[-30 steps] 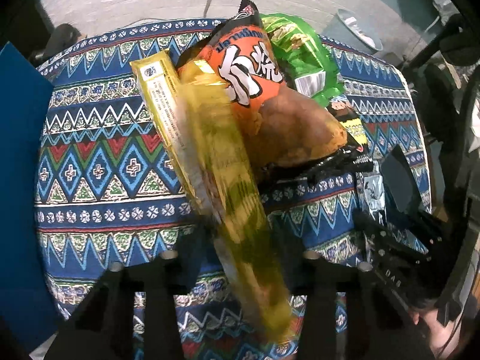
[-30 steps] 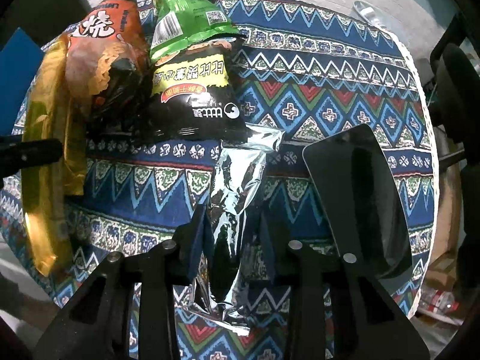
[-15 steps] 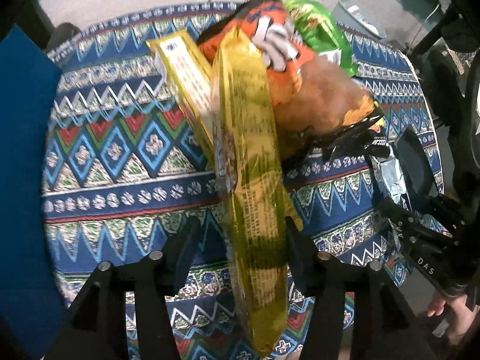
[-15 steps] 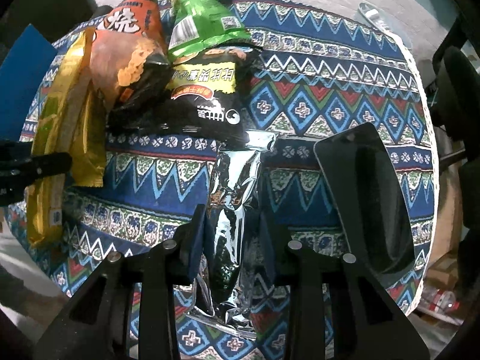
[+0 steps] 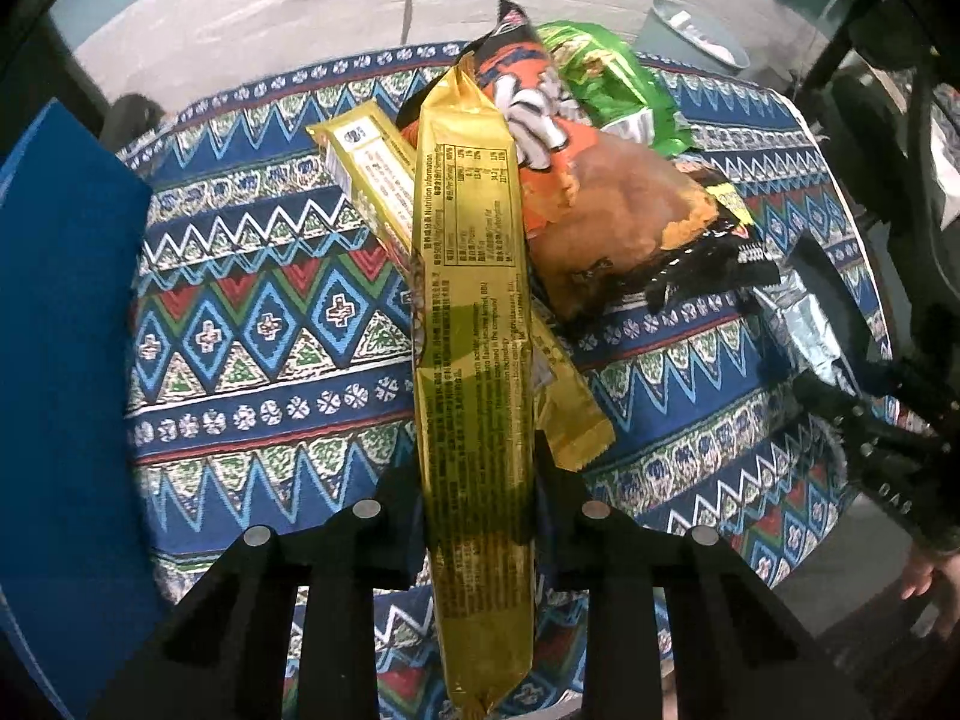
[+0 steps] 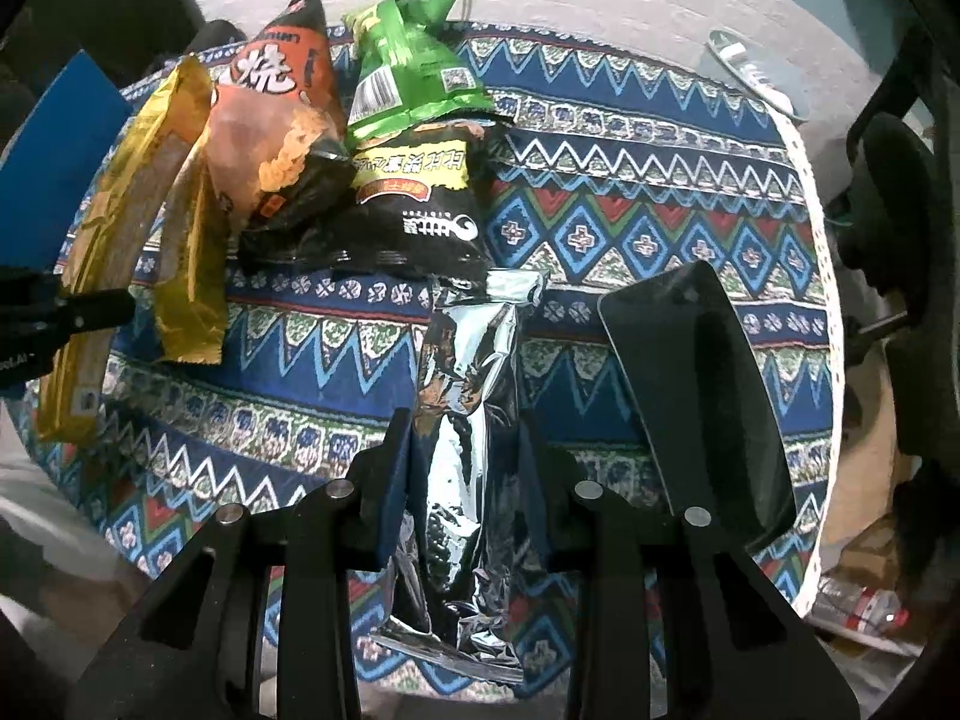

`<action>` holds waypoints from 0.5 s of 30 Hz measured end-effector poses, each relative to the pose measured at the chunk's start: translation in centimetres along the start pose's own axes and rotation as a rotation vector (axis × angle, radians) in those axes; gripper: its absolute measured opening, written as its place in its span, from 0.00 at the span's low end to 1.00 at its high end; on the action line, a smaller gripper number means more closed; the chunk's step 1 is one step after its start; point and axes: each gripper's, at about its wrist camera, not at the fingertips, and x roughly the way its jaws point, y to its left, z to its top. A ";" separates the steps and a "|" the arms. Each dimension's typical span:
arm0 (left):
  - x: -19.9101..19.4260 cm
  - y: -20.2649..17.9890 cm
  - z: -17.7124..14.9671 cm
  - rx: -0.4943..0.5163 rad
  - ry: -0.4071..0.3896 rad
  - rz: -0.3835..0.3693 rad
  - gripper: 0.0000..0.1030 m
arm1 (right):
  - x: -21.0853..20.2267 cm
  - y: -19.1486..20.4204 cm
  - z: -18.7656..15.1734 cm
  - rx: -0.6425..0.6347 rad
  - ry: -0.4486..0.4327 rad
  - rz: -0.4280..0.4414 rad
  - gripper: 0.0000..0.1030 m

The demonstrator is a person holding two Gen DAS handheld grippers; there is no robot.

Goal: Organize snacks
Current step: 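Lift both packs and carry them over the cardboard box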

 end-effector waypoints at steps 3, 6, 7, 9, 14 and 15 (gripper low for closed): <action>-1.2 0.0 -0.5 0.026 -0.021 0.015 0.28 | -0.9 0.0 -0.3 -0.004 -0.013 0.007 0.30; -2.2 -0.1 -0.9 0.041 -0.042 0.023 0.28 | -2.0 0.3 -0.5 -0.006 -0.035 0.014 0.30; -2.6 -0.2 -1.0 0.046 -0.051 0.025 0.28 | -2.5 0.5 -0.6 -0.007 -0.044 0.014 0.30; -3.5 -0.1 -1.4 0.091 -0.022 0.007 0.28 | -3.3 0.9 -0.7 -0.013 -0.061 0.022 0.30; -5.7 0.1 -2.1 0.114 -0.069 0.023 0.28 | -5.3 2.4 -0.6 -0.031 -0.103 0.034 0.30; -5.9 -0.2 -2.0 0.115 -0.076 0.025 0.28 | -5.7 2.9 -0.6 -0.037 -0.111 0.036 0.30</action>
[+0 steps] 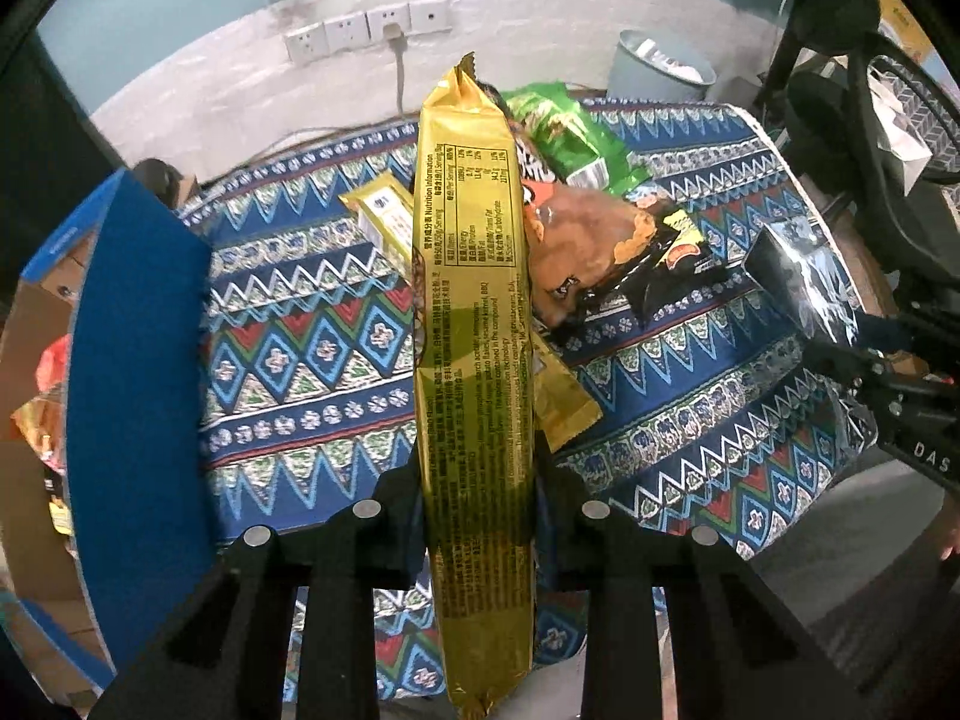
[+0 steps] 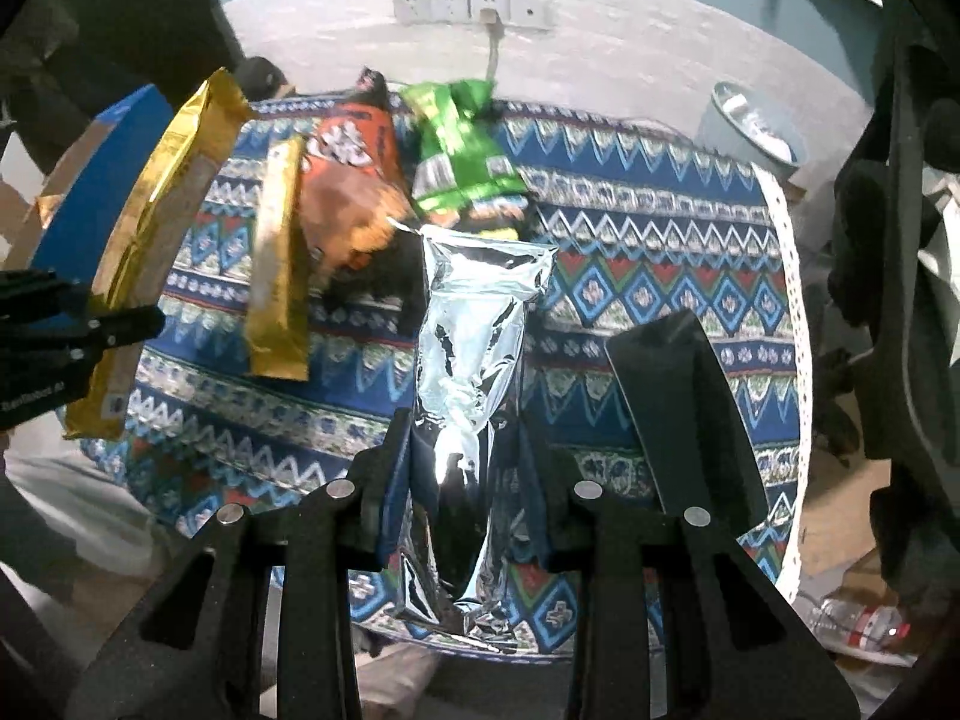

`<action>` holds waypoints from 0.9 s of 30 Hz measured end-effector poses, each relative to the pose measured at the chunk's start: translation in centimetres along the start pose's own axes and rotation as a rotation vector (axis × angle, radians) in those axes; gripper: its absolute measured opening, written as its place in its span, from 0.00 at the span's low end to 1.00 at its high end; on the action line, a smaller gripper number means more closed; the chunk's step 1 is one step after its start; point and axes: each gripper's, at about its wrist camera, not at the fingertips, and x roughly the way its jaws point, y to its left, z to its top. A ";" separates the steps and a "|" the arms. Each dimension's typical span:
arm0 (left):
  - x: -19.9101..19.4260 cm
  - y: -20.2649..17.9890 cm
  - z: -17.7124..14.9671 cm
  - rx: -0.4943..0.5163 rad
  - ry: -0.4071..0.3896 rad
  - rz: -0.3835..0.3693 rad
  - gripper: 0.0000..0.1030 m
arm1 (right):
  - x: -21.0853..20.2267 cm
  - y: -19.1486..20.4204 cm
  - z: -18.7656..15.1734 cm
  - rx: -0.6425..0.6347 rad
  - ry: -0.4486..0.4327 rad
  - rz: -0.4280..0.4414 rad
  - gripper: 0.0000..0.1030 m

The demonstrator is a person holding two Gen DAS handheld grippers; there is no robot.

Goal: Organize snacks
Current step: 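Lift both packs and carry them over the cardboard box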

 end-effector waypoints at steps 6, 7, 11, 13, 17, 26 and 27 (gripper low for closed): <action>-1.7 0.5 -0.1 0.014 -0.052 0.030 0.28 | -1.3 2.0 1.1 -0.039 -0.029 0.013 0.30; -1.9 0.7 -0.2 0.018 -0.060 0.036 0.28 | -1.3 2.3 1.4 -0.045 -0.032 0.016 0.30; -2.7 1.4 -0.2 0.036 -0.090 0.074 0.28 | -1.8 3.9 2.4 -0.074 -0.046 0.031 0.30; -3.2 1.8 -0.3 0.038 -0.104 0.084 0.28 | -2.2 4.7 2.9 -0.085 -0.055 0.039 0.30; -4.0 2.7 -0.4 0.042 -0.126 0.099 0.28 | -2.8 6.1 4.2 -0.103 -0.076 0.056 0.30; -6.1 5.0 -0.8 0.024 -0.183 0.129 0.28 | -4.2 9.8 7.0 -0.153 -0.120 0.094 0.30; -6.4 5.2 -0.8 0.023 -0.188 0.132 0.28 | -4.3 10.3 7.3 -0.160 -0.123 0.099 0.30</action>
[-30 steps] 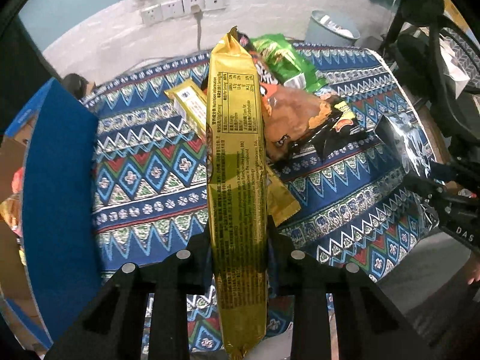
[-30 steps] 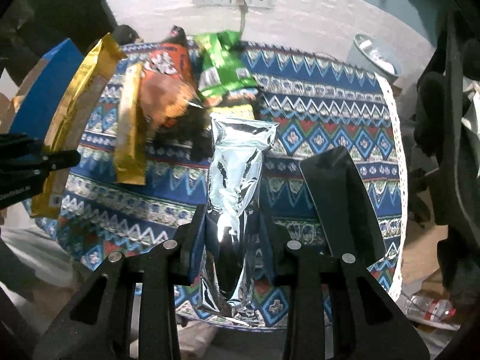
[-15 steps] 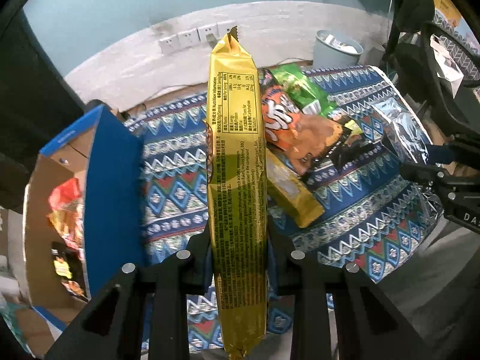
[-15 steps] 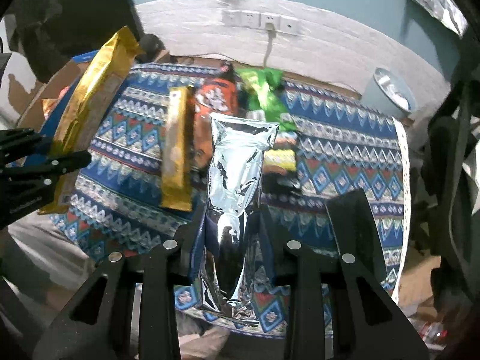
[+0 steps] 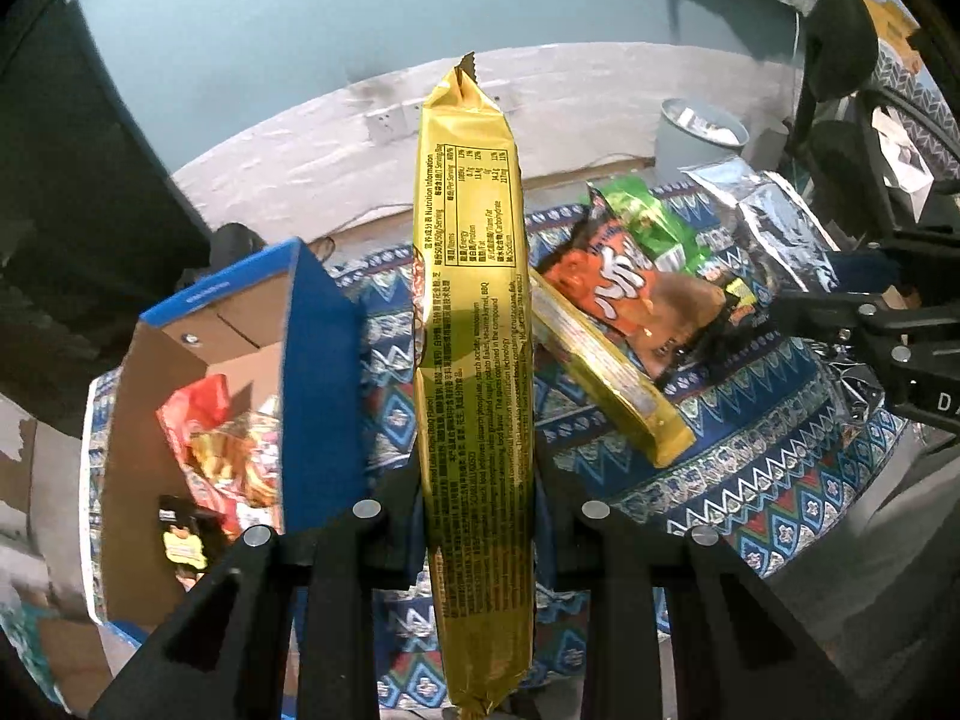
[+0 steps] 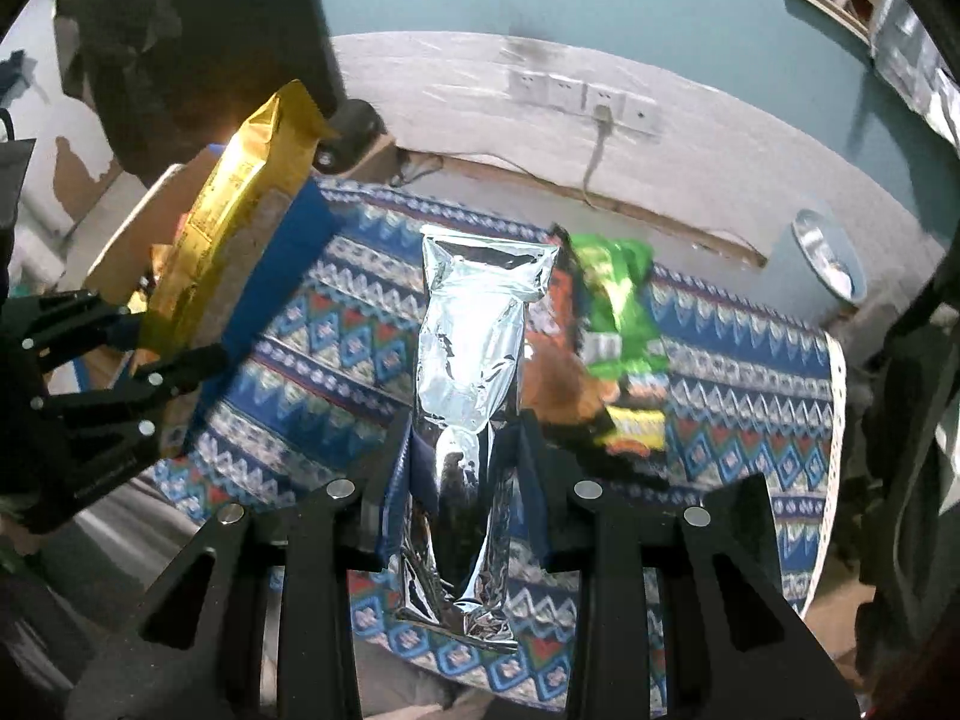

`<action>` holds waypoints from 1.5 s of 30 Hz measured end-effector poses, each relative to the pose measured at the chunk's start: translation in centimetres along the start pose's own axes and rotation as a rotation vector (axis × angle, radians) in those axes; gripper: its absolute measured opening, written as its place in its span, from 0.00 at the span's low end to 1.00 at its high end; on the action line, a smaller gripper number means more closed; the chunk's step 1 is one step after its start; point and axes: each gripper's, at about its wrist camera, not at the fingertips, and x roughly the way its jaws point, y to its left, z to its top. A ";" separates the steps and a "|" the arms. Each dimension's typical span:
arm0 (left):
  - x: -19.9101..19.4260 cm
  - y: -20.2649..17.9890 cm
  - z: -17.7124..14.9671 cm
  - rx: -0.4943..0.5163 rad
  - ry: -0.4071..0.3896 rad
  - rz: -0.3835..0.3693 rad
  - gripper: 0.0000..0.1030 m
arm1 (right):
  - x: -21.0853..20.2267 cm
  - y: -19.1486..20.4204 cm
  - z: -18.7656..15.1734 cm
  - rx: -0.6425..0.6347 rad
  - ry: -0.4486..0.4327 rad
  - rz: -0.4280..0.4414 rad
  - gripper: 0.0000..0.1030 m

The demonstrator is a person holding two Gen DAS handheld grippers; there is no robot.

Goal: Organize snacks
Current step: 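Lift both packs and carry them over the cardboard box, then open both tools to drop the packs into the box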

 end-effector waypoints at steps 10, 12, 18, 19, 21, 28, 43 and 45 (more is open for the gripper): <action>-2.2 3.9 -0.1 -0.045 -0.064 0.031 0.28 | 0.5 4.4 3.8 -0.064 -0.024 0.042 0.30; -2.6 4.7 -0.2 -0.057 -0.075 0.037 0.28 | 0.8 5.5 4.6 -0.078 -0.027 0.053 0.30; -3.2 8.0 -0.7 -0.108 -0.096 0.047 0.28 | 1.8 8.2 6.5 -0.111 -0.028 0.076 0.30; -3.3 8.6 -0.8 -0.119 -0.098 0.052 0.28 | 2.1 8.8 6.9 -0.117 -0.027 0.080 0.30; -3.4 9.7 -1.1 -0.136 -0.102 0.063 0.28 | 2.5 9.6 7.4 -0.127 -0.022 0.091 0.30; -3.2 14.2 -2.2 -0.217 -0.109 0.092 0.28 | 3.9 12.6 9.6 -0.157 -0.012 0.128 0.30; -0.3 21.1 -4.8 -0.360 -0.043 0.157 0.28 | 8.1 19.5 13.6 -0.228 0.032 0.191 0.30; 0.0 21.5 -4.9 -0.375 -0.038 0.161 0.28 | 8.4 20.1 13.9 -0.226 0.033 0.199 0.30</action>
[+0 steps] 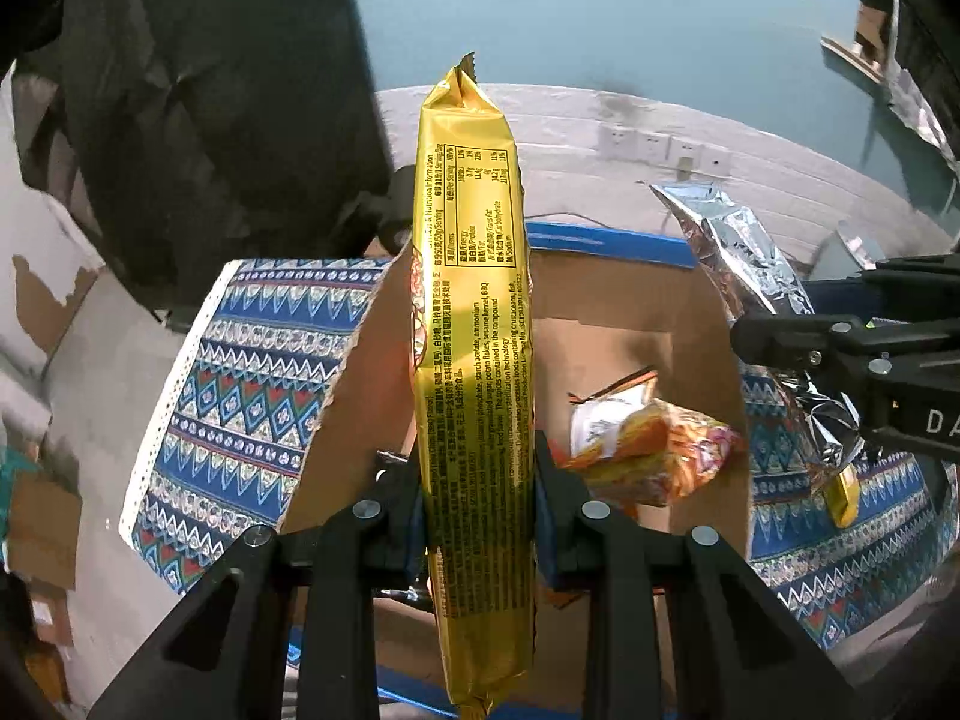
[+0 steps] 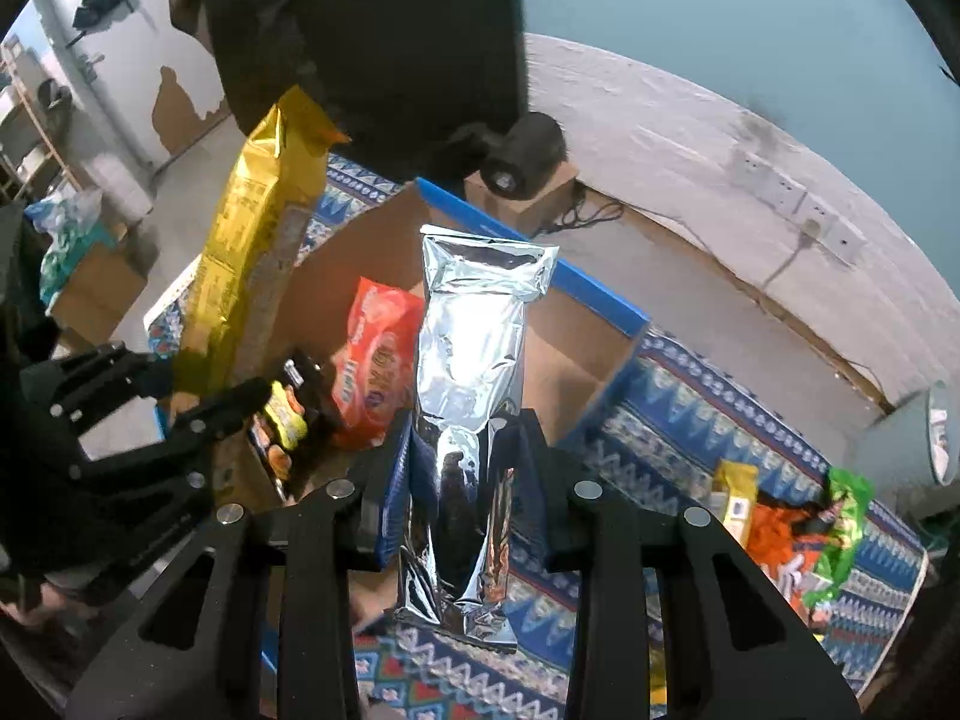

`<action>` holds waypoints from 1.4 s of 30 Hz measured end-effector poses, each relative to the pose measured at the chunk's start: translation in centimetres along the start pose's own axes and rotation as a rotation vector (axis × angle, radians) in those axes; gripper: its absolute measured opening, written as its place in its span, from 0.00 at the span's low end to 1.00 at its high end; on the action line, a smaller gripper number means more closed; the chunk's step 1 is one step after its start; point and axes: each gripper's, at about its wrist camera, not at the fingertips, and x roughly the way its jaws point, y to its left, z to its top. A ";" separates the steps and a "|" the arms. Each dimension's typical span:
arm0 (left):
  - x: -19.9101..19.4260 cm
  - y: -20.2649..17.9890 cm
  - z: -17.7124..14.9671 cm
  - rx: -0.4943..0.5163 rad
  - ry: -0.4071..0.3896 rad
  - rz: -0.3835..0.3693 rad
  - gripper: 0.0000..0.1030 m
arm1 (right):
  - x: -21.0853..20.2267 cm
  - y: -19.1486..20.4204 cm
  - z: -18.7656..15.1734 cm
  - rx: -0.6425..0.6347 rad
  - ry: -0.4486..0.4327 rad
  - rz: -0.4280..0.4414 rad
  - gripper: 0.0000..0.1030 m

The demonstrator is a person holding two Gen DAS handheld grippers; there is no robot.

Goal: Organize snacks
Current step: 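Open both tools to drop the packs into the box, then move both tools back toward the remaining snack pile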

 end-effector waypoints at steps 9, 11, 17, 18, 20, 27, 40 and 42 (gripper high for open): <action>0.5 0.5 0.0 -0.025 0.017 0.011 0.32 | 1.9 1.7 1.0 -0.009 0.015 0.053 0.38; 0.4 0.5 0.1 -0.022 0.013 0.017 0.41 | 1.9 1.8 0.7 -0.011 0.015 0.055 0.44; -0.3 0.0 0.4 -0.014 -0.003 0.020 0.55 | 1.1 0.9 0.4 0.002 0.009 0.026 0.59; -0.5 -0.1 0.4 -0.010 -0.006 0.020 0.57 | 1.0 0.7 0.3 0.005 0.005 0.023 0.61; -0.7 -0.4 0.4 0.002 -0.009 0.023 0.61 | 0.5 0.1 0.1 0.014 0.000 0.015 0.63; -1.6 -2.8 0.4 0.048 -0.009 0.003 0.66 | -1.2 -1.9 -1.2 0.009 -0.016 -0.042 0.68; -2.4 -8.6 0.9 0.144 0.003 -0.050 0.70 | -4.2 -6.8 -4.7 0.058 -0.027 -0.093 0.69; -2.5 -9.5 1.0 0.156 0.001 -0.054 0.75 | -4.7 -7.6 -5.3 0.070 -0.029 -0.100 0.69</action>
